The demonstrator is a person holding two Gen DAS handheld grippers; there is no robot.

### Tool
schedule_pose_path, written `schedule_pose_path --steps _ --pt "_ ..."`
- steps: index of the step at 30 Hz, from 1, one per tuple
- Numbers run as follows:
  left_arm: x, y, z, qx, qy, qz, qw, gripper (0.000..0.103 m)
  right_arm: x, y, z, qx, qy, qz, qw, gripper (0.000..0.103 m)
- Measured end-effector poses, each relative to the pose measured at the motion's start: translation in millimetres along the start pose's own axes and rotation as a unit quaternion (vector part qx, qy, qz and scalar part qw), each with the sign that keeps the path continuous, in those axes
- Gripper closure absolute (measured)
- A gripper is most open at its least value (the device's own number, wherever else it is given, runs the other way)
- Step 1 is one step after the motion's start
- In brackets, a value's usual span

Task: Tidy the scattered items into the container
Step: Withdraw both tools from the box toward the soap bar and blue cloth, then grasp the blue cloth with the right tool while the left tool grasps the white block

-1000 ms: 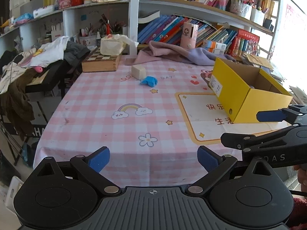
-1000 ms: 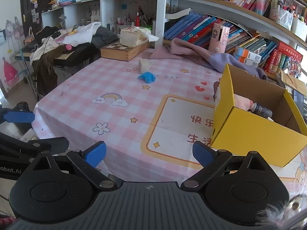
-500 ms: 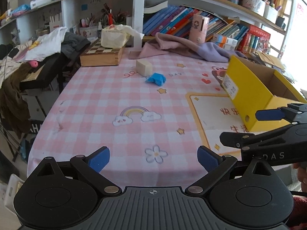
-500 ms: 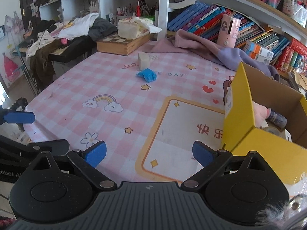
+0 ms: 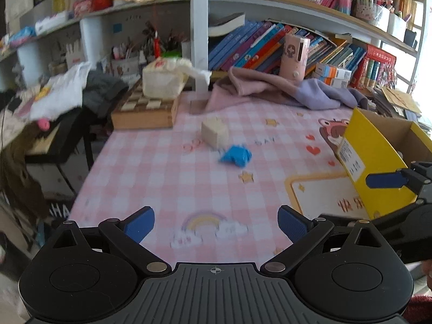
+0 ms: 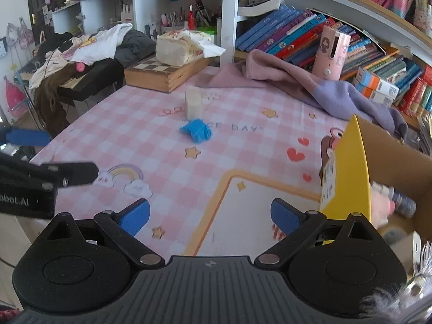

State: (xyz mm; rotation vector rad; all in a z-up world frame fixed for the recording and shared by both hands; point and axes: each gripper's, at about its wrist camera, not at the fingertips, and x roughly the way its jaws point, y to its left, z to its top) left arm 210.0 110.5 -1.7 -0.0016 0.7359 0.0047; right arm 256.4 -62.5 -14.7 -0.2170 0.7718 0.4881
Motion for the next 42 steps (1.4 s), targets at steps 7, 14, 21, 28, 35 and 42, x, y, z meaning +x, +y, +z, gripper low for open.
schedule_pose_path --steps 7,14,21,28,35,42 --pt "28 7 37 0.004 -0.017 0.004 0.9998 0.004 33 -8 22 0.003 0.002 0.006 1.0 0.006" --pt "77 15 54 0.014 0.003 -0.004 0.9999 0.004 73 -5 37 0.003 0.014 0.02 1.0 0.009" --pt "131 19 74 0.017 0.028 -0.017 0.9993 0.004 110 -4 49 0.003 0.012 0.017 1.0 0.019" --pt "179 13 89 0.03 0.045 -0.026 0.9982 0.004 145 1 59 -0.005 0.002 0.013 1.0 0.029" --pt "218 6 101 0.036 0.061 -0.032 0.997 0.005 168 8 62 -0.031 -0.025 0.006 0.999 0.034" --pt "238 9 106 0.02 0.072 -0.035 0.9966 0.018 187 -3 65 0.004 -0.025 0.024 0.999 0.041"
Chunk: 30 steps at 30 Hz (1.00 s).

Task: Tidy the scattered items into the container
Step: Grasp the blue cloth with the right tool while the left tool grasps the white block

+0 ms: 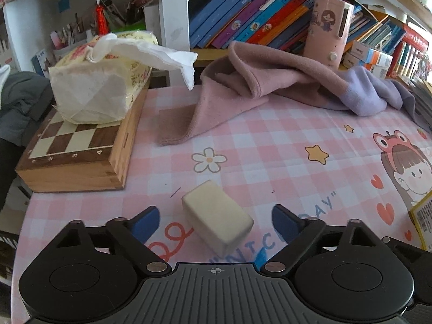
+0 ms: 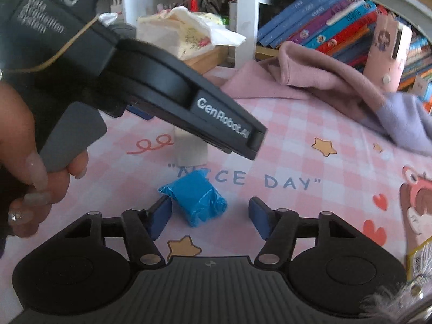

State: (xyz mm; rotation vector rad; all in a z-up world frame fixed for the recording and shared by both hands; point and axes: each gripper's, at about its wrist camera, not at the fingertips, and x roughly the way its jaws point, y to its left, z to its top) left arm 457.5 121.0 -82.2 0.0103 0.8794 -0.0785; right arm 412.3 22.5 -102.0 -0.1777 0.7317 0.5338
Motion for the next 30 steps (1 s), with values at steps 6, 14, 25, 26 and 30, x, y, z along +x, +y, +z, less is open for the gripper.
schedule_pose_path --steps 6,14,25,26,30 --pt "5 9 -1 -0.029 0.012 -0.022 0.9993 0.054 3 -1 3 -0.003 -0.01 0.014 1.0 0.061" --pt "-9 1 -3 -0.011 0.005 -0.03 0.9995 0.069 -9 -1 3 0.008 -0.011 0.029 0.999 0.076" --pt "-51 -6 -14 -0.013 -0.018 -0.042 0.9989 0.072 -45 -3 -3 0.019 -0.019 0.018 0.999 0.076" --pt "-56 -7 -15 -0.013 -0.021 -0.043 0.9988 0.073 -49 -3 -4 0.019 -0.02 0.017 0.999 0.076" --pt "-79 -11 -22 -0.015 -0.035 -0.051 0.998 0.073 -69 -1 -8 0.018 -0.027 0.015 0.999 0.076"
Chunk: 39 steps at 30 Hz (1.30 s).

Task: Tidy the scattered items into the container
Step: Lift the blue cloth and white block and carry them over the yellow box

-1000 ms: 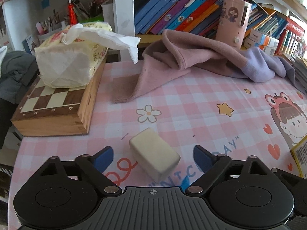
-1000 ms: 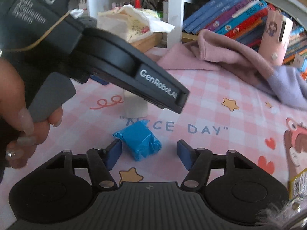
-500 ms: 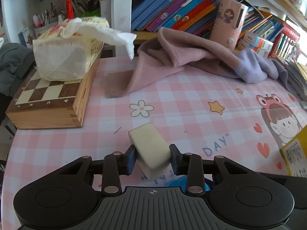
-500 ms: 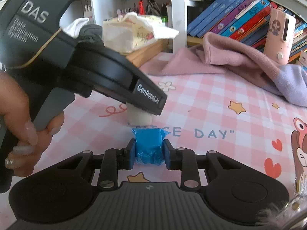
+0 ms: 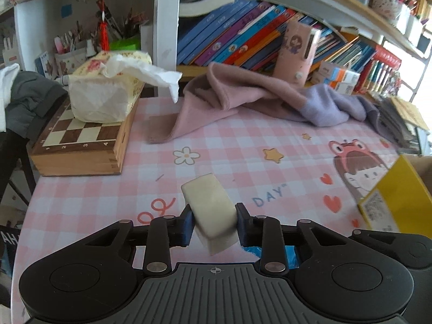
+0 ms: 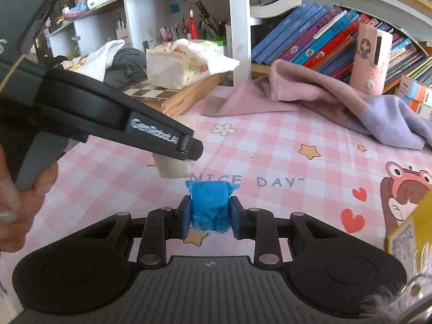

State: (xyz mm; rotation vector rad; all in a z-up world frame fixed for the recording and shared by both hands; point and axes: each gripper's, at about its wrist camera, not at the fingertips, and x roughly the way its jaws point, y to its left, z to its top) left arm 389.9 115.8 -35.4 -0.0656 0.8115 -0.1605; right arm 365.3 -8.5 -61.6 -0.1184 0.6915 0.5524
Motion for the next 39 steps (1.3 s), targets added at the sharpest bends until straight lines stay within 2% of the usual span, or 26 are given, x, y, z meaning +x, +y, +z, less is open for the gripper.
schedule_pose_path --steps 7,19,25,39 --pt "-38 -7 -16 -0.006 -0.017 -0.006 0.9998 0.074 -36 10 -5 -0.018 -0.012 0.005 1.0 0.076" --pt "-114 -17 -61 0.0 -0.045 -0.017 0.9988 0.074 -97 31 -22 -0.053 -0.032 0.007 0.998 0.077" --pt "-159 -22 -92 -0.013 -0.064 -0.036 0.9972 0.074 -140 41 -42 -0.06 -0.032 0.01 0.998 0.077" --pt "-240 -44 -171 -0.016 -0.068 -0.057 0.9959 0.074 -231 73 -106 -0.016 -0.013 0.001 1.0 0.077"
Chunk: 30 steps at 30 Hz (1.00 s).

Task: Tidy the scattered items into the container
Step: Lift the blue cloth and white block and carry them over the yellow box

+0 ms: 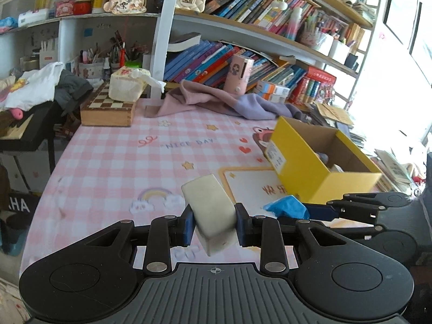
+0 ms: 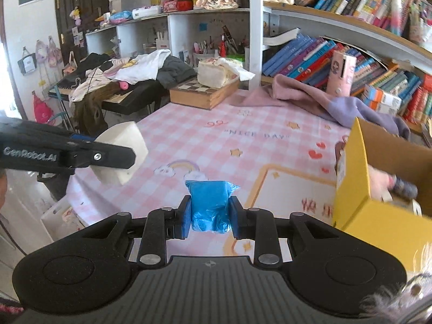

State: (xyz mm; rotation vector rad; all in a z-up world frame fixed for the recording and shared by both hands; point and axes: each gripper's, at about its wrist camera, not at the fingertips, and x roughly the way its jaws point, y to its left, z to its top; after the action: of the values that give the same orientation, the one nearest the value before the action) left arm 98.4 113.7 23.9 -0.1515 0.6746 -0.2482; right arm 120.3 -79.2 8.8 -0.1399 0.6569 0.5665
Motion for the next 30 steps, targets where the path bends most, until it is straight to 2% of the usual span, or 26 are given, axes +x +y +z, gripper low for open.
schedule_pose_path --steps 10,19,30 --pt "-28 -19 -33 -0.013 0.009 -0.025 0.9996 0.074 -39 5 -20 0.019 0.0 -0.014 1.0 0.077" --pt "-21 -43 -40 0.005 0.022 -0.068 0.9974 0.075 -66 -8 -42 0.046 0.012 -0.053 0.997 0.077" --pt "-9 -78 -43 0.046 0.042 -0.123 0.9904 0.075 -95 -27 -68 0.094 0.018 -0.107 0.99 0.077"
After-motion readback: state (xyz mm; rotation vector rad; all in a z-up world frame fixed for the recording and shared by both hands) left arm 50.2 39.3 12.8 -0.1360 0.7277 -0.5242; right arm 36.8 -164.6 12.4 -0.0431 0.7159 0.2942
